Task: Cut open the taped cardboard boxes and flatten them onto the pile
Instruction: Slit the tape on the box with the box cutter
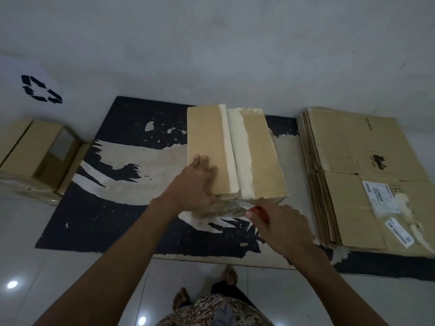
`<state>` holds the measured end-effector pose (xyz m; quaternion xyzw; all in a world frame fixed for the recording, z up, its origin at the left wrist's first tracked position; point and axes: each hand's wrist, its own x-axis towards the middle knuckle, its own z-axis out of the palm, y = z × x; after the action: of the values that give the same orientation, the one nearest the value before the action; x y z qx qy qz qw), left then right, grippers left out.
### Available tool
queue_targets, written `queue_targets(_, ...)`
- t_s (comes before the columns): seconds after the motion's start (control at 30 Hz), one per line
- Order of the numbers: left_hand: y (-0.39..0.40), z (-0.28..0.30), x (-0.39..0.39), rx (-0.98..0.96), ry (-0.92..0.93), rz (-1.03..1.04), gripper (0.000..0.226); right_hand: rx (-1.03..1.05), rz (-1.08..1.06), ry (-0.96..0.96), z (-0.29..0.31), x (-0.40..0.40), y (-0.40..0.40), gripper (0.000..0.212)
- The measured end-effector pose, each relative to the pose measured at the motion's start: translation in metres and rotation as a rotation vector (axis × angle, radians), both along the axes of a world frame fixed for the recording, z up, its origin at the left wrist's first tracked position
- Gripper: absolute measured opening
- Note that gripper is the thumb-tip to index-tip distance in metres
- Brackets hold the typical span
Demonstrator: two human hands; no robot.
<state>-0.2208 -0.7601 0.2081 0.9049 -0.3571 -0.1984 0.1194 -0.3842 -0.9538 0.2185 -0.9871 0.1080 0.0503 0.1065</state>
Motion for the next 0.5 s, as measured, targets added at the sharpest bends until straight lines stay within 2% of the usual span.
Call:
queue_targets(0.27,-0.008,0.007,-0.003,0.105,-0.056,-0.041,0.08,0.054,-0.04,0.01,-0.012,-0.011,-0.011,0.058)
queue_targets(0.33,-0.018,0.006,-0.006,-0.086,-0.042,0.027,0.067,0.05,-0.048,0.02,-0.014,-0.015,-0.016,0.053)
queue_targets(0.4,-0.032,0.005,-0.01,-0.335,-0.086,0.097,0.044,0.057,-0.061,-0.002,-0.014,-0.02,-0.02,0.05)
queue_targets(0.43,-0.041,0.005,-0.012,-0.379,-0.091,0.136,0.037,0.065,-0.064,-0.013,-0.014,-0.021,-0.021,0.049)
queue_targets(0.5,-0.061,0.007,-0.02,-0.277,-0.063,0.221,0.036,0.084,-0.072,-0.029,-0.013,-0.022,-0.022,0.05)
